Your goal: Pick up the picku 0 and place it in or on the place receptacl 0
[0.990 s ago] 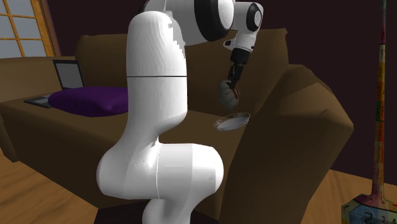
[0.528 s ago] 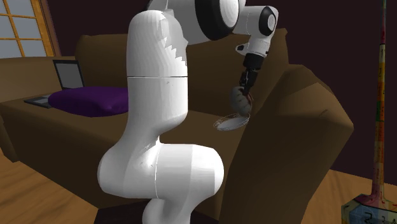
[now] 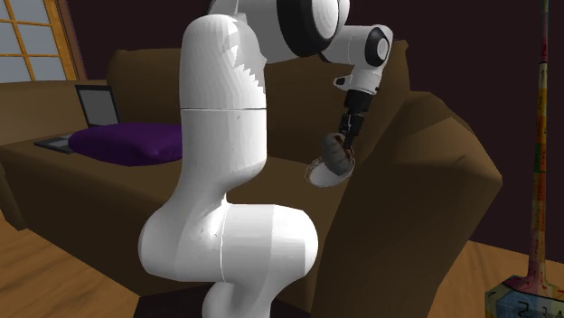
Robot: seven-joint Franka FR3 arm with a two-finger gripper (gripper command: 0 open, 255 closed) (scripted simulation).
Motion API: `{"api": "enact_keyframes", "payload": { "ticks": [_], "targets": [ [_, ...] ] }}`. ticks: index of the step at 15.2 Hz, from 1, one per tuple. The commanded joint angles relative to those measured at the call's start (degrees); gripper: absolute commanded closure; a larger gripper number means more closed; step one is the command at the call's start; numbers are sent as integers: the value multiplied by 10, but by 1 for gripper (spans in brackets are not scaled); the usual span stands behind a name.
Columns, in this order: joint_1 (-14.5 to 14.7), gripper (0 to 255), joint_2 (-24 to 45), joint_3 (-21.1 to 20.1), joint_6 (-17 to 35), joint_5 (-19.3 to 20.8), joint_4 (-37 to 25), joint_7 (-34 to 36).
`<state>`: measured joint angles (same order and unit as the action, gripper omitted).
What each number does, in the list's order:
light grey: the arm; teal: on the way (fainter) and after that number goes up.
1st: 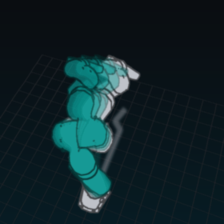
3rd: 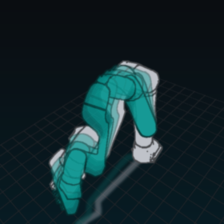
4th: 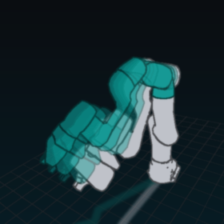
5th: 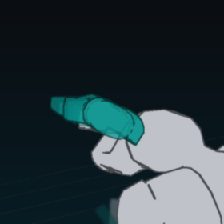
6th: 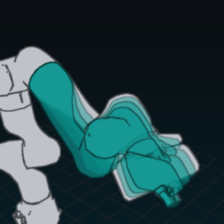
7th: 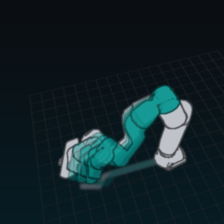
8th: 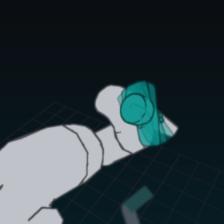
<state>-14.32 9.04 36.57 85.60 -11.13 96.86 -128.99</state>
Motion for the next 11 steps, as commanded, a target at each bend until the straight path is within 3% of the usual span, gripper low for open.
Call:
{"api": "enact_keyframes", "payload": {
  "ticks": [1, 9, 10, 11],
  "targets": [
    [0, 255, 0, 0, 16, 2, 18, -1],
    [0, 255, 0, 0, 16, 2, 18, -1],
    [1, 0, -1, 0, 17, 2, 20, 0],
    [1, 0, 0, 0, 19, 2, 20, 0]
  ]
}}
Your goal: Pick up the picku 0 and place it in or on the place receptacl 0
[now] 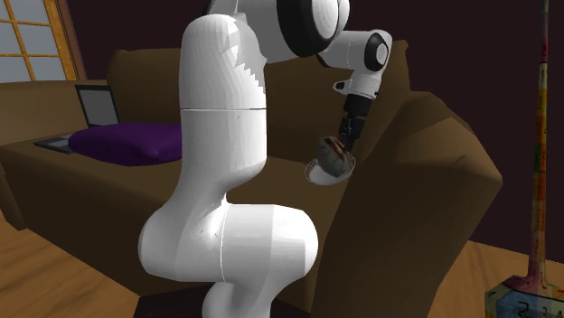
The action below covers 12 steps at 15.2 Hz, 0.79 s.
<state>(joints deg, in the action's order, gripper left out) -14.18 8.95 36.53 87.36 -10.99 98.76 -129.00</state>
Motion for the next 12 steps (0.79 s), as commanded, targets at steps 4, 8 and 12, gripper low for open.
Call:
{"api": "enact_keyframes", "payload": {
  "ticks": [4, 8, 12],
  "targets": [
    [-1, 0, 1, 1, -1, 0, -1, -1],
    [-21, 0, 37, 6, -83, -16, -110, -11],
    [-21, 0, 37, 6, -83, -15, -110, -11]
  ]
}}
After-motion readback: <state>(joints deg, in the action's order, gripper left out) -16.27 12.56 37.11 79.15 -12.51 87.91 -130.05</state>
